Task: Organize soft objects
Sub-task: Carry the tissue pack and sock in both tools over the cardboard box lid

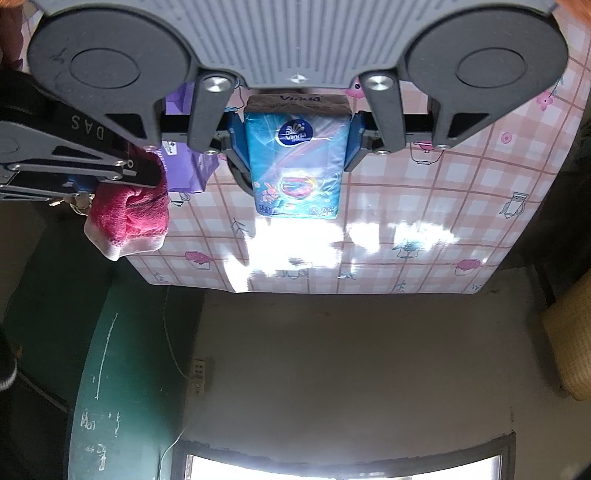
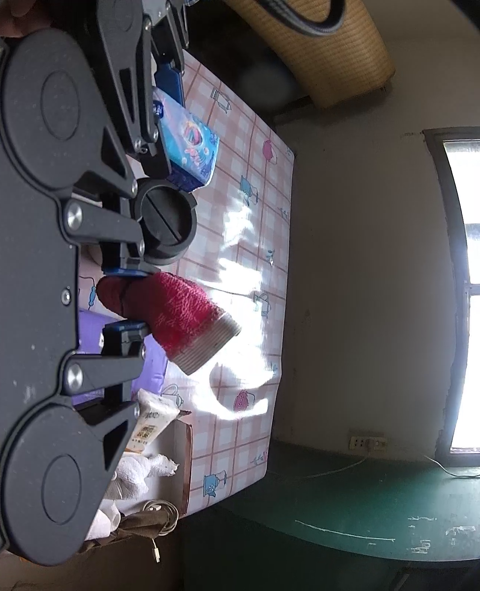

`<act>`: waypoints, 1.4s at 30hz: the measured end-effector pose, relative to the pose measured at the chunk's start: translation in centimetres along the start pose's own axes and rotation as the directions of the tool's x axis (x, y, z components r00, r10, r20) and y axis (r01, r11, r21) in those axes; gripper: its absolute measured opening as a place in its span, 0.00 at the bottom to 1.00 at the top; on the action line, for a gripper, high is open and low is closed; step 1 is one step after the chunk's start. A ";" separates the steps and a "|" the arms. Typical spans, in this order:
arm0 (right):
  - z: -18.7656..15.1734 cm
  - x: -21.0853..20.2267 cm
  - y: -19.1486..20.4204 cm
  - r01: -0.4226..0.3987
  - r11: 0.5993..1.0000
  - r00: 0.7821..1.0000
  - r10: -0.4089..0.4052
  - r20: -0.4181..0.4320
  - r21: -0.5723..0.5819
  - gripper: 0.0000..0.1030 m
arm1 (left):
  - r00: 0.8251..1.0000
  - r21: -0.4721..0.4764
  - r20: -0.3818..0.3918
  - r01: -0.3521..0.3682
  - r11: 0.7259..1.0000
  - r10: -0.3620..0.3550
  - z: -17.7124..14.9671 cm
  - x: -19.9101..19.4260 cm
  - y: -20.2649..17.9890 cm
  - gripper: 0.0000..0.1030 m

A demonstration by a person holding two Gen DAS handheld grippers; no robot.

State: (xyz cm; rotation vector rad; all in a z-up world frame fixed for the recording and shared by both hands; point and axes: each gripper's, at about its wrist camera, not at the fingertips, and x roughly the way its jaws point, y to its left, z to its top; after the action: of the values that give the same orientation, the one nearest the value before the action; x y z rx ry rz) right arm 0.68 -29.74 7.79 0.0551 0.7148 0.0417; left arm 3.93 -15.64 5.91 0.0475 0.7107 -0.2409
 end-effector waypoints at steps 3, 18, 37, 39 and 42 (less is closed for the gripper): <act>0.1 -0.1 -0.3 0.003 1.000 1.000 -0.003 0.002 0.005 0.26 | 1.000 0.004 -0.001 0.008 1.000 -0.008 0.1 0.1 -0.3 0.52; 0.2 -0.1 -1.7 0.018 1.000 1.000 -0.018 0.001 0.023 0.27 | 0.999 0.030 -0.005 0.041 0.999 -0.040 0.2 0.4 -1.0 0.52; 0.0 0.2 -4.6 0.056 0.997 0.998 -0.055 -0.009 0.048 0.27 | 0.996 0.079 -0.014 0.087 0.993 -0.086 0.4 1.4 -3.6 0.52; -0.1 0.2 -5.0 0.058 0.997 0.998 -0.057 -0.010 0.050 0.27 | 0.996 0.084 -0.016 0.092 0.992 -0.091 0.4 1.5 -3.9 0.52; -0.2 0.2 -5.5 0.065 0.996 0.998 -0.064 -0.013 0.054 0.27 | 0.995 0.091 -0.019 0.101 0.991 -0.100 0.5 1.7 -4.4 0.52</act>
State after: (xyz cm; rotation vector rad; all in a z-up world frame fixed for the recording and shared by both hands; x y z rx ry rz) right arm 0.85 -35.24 7.13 0.0842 0.7290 -0.0392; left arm 4.46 -20.36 5.32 0.1017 0.7167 -0.3703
